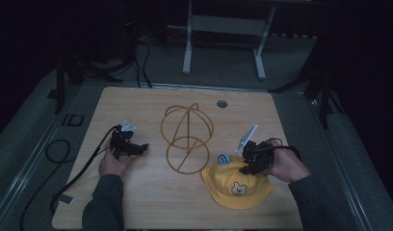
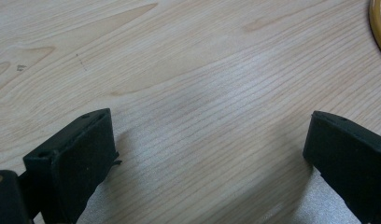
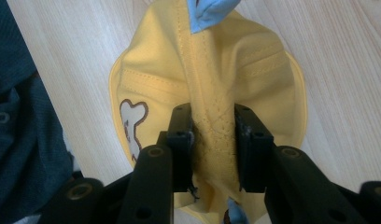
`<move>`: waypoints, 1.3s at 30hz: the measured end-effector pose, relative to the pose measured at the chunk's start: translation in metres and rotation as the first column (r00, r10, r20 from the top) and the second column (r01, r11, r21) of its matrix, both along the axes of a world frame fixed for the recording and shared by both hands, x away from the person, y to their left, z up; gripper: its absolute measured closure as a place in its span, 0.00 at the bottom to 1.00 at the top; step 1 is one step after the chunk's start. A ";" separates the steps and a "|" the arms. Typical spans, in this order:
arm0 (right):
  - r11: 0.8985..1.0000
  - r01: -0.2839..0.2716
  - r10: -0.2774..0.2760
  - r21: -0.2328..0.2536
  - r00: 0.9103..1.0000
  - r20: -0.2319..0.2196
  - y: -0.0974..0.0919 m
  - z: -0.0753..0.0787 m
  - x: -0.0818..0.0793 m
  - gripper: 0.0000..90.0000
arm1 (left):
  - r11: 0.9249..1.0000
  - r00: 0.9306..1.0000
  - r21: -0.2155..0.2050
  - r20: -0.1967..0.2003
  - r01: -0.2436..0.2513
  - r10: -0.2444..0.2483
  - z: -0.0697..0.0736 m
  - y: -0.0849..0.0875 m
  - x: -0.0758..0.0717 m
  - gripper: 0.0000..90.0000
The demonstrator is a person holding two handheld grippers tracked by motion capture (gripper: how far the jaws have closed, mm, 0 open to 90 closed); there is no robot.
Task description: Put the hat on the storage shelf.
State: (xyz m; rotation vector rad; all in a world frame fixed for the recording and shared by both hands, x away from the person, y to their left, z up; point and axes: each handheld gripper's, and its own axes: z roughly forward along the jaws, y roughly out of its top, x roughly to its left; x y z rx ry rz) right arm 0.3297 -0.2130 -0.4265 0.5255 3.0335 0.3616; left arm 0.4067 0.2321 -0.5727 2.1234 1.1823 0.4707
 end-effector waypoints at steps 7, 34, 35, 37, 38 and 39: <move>1.000 -0.004 0.004 0.013 1.000 0.005 -0.003 0.005 -0.001 0.82 | 1.000 1.000 0.000 0.000 0.000 0.000 0.000 0.000 0.000 0.02; 0.996 -0.054 0.050 0.073 0.997 0.050 -0.015 0.050 -0.007 0.83 | 1.000 1.000 0.000 0.000 0.000 0.000 0.000 0.000 0.000 0.02; 0.996 -0.054 0.050 0.070 0.997 0.054 -0.015 0.051 -0.007 0.83 | 1.000 1.000 0.000 0.000 0.000 0.000 0.000 0.000 0.000 0.02; 0.996 -0.056 0.052 0.069 0.997 0.060 -0.016 0.054 -0.008 0.83 | 1.000 1.000 0.000 0.000 0.000 0.000 0.000 0.000 0.000 0.02; 0.996 -0.056 0.052 0.068 0.997 0.063 -0.017 0.055 -0.008 0.83 | 1.000 1.000 0.000 0.000 0.001 -0.001 0.000 0.000 0.000 0.02; 0.996 -0.059 0.055 0.069 0.996 0.064 -0.018 0.057 -0.008 0.83 | 1.000 1.000 0.000 0.000 0.000 0.000 0.000 0.000 0.000 0.02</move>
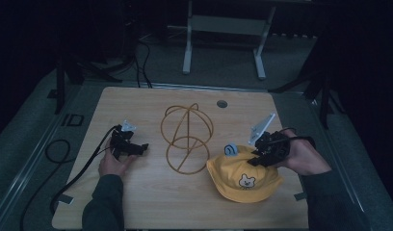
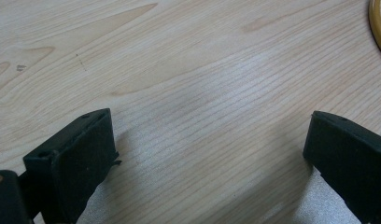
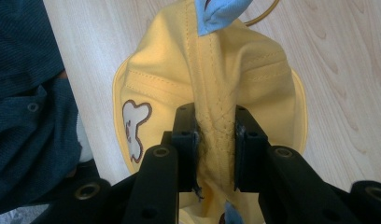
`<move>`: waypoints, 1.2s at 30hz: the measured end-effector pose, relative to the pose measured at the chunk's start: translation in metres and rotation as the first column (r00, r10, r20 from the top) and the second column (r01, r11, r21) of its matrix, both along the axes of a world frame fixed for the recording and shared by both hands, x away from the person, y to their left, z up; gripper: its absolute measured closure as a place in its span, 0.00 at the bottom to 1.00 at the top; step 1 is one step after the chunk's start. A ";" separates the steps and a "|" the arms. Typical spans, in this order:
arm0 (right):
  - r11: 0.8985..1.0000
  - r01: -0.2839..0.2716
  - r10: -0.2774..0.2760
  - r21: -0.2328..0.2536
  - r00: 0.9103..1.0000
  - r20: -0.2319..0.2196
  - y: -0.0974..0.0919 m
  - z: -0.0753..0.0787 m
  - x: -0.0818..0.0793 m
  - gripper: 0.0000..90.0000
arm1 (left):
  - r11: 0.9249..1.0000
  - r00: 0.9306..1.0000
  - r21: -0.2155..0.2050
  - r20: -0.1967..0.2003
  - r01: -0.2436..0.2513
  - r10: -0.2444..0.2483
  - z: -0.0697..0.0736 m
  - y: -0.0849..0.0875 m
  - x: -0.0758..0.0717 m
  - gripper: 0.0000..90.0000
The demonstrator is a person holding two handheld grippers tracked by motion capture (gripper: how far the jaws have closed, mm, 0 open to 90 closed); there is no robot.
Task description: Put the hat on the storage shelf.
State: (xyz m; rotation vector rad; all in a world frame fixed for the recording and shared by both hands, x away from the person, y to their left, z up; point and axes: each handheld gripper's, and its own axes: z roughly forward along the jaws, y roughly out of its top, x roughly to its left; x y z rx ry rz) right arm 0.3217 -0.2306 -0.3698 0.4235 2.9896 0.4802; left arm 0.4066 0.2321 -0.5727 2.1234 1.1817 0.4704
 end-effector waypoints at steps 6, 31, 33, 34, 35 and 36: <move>1.000 0.002 -0.002 0.006 1.000 0.006 -0.004 0.008 0.000 0.83 | 1.000 1.000 0.000 0.000 0.000 0.000 0.000 0.000 0.000 0.02; 0.985 0.138 -0.143 0.102 0.988 0.052 -0.034 0.041 0.016 0.84 | 1.000 1.000 0.000 0.000 0.001 -0.001 0.000 0.000 0.000 0.02; 0.983 0.146 -0.152 0.109 0.987 0.056 -0.034 0.043 0.017 0.84 | 1.000 1.000 0.000 0.000 0.001 -0.001 0.000 0.000 0.000 0.02; 0.983 0.148 -0.155 0.111 0.986 0.059 -0.034 0.044 0.018 0.85 | 1.000 1.000 0.000 0.000 0.001 -0.001 0.000 0.000 0.000 0.02; 0.983 0.148 -0.155 0.111 0.986 0.059 -0.034 0.044 0.018 0.85 | 1.000 1.000 0.000 0.000 0.001 -0.001 0.000 0.000 0.000 0.02; 0.982 0.153 -0.161 0.113 0.985 0.065 -0.035 0.046 0.019 0.84 | 1.000 1.000 0.001 0.001 0.002 -0.002 0.000 0.000 0.000 0.02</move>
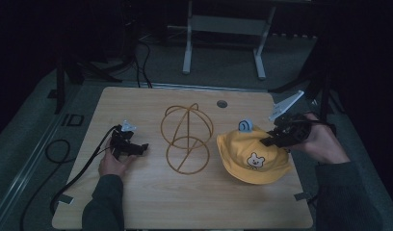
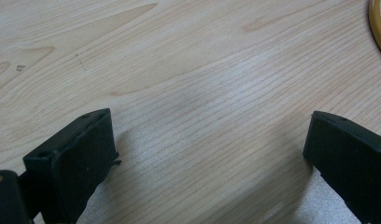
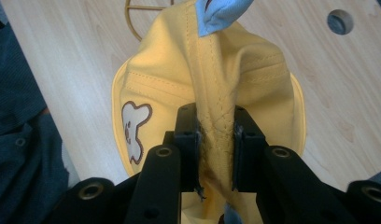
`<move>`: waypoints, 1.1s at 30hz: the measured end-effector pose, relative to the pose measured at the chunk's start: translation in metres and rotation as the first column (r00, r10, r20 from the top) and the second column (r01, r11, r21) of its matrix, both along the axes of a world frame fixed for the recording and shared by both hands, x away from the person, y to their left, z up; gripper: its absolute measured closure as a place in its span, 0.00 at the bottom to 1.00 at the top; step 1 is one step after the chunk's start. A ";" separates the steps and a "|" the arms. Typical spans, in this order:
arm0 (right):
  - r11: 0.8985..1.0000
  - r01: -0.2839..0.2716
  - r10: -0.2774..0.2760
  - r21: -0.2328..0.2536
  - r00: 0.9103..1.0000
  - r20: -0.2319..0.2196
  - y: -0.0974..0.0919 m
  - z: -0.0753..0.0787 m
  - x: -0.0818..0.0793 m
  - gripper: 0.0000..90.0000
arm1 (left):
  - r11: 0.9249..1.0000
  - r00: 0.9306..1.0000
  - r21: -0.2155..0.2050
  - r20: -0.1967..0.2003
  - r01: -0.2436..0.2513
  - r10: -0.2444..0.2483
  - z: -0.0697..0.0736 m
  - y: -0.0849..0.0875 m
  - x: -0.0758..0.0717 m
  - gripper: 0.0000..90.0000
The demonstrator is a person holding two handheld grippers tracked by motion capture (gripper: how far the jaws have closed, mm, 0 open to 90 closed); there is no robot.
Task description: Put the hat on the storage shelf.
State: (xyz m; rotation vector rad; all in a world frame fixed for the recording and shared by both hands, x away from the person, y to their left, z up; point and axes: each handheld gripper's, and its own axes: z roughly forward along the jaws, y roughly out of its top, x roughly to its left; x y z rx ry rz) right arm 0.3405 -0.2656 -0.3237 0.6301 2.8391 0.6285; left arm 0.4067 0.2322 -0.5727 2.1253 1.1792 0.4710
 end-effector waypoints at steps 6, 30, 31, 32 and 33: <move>1.000 0.015 -0.015 0.017 1.000 0.001 -0.004 0.006 0.003 0.84 | 1.000 1.000 0.001 -0.001 0.000 0.000 0.000 0.000 0.000 0.02; 0.997 0.032 -0.036 0.069 0.998 0.051 -0.012 0.033 0.010 0.85 | 1.000 1.000 -0.001 -0.001 -0.001 0.001 0.000 0.000 0.000 0.02; 0.997 0.033 -0.037 0.072 0.998 0.052 -0.013 0.034 0.010 0.85 | 1.000 1.000 -0.001 0.000 -0.001 0.001 0.000 0.000 0.000 0.02; 0.997 0.033 -0.037 0.072 0.998 0.052 -0.013 0.034 0.010 0.85 | 1.000 1.000 0.001 -0.001 0.000 0.000 0.000 0.000 0.000 0.02; 0.996 0.033 -0.038 0.079 0.997 0.061 -0.014 0.036 0.011 0.85 | 1.000 1.000 0.000 -0.001 0.000 0.000 0.000 0.000 0.000 0.02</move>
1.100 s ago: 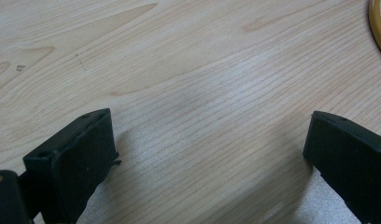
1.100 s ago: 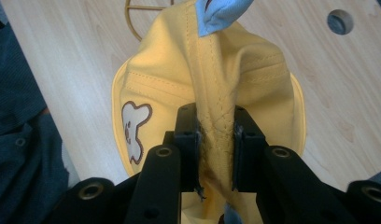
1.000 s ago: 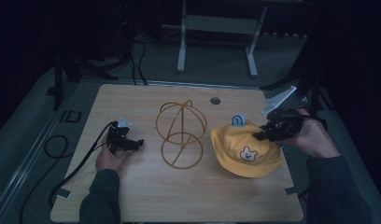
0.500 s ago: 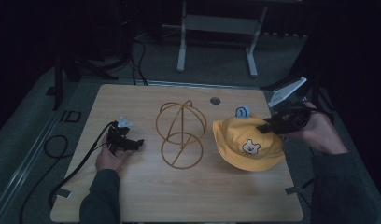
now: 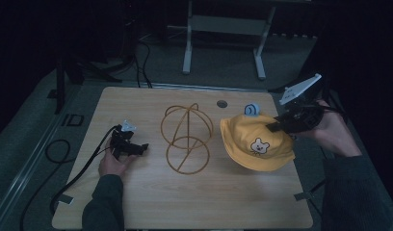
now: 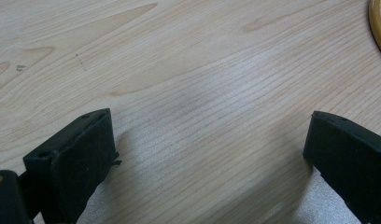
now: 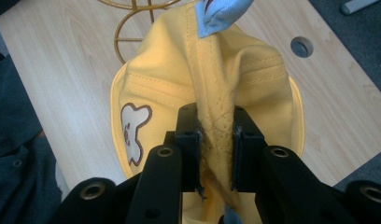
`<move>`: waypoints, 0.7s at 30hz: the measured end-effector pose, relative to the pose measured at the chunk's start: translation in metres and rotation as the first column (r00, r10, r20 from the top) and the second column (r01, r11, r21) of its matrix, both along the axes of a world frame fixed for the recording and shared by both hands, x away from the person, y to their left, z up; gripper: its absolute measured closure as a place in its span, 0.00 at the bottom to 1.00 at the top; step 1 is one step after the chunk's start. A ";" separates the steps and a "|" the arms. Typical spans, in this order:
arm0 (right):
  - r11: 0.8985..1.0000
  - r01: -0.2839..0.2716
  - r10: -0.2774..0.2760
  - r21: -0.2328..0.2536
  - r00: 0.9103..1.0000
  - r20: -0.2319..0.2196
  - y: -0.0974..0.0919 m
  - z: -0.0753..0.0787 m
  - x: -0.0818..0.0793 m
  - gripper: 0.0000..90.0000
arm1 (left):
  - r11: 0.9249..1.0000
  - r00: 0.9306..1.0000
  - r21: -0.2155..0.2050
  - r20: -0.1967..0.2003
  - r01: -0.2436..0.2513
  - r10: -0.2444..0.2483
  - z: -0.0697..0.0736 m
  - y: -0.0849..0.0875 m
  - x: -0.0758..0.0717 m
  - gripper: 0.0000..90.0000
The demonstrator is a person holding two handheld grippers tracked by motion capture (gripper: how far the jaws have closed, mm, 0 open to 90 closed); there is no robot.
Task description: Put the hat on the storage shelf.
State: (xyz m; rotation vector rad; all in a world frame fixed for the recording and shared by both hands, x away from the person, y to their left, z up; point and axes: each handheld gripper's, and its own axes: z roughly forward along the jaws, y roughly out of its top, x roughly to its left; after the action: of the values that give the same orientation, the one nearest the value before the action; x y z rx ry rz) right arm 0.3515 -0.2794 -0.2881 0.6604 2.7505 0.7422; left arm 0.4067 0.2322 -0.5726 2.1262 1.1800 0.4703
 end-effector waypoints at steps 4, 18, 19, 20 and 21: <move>1.000 0.001 -0.001 0.015 1.000 0.009 -0.002 0.003 0.001 0.85 | 1.000 1.000 0.000 0.000 0.000 0.000 0.000 0.000 0.000 0.02; 1.000 0.001 -0.002 0.030 0.999 0.032 -0.004 0.012 0.004 0.85 | 1.000 1.000 0.000 0.000 0.000 0.000 0.000 0.000 0.000 0.02; 0.999 -0.003 0.002 0.033 0.999 0.037 -0.005 0.013 0.004 0.85 | 1.000 1.000 0.000 0.000 0.000 0.000 0.000 0.000 0.000 0.02; 0.999 -0.003 0.002 0.033 0.999 0.037 -0.005 0.013 0.004 0.85 | 1.000 1.000 0.000 0.000 0.000 0.000 0.000 0.000 0.000 0.02; 0.999 0.005 -0.006 0.040 0.999 0.039 -0.006 0.016 0.004 0.85 | 1.000 1.000 0.000 0.000 0.000 0.000 0.000 0.000 0.000 0.02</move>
State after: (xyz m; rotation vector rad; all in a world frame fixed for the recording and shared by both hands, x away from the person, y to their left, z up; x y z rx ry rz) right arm 0.3552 -0.2851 -0.2723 0.6539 2.7043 0.8022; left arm 0.4067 0.2322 -0.5727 2.1262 1.1795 0.4705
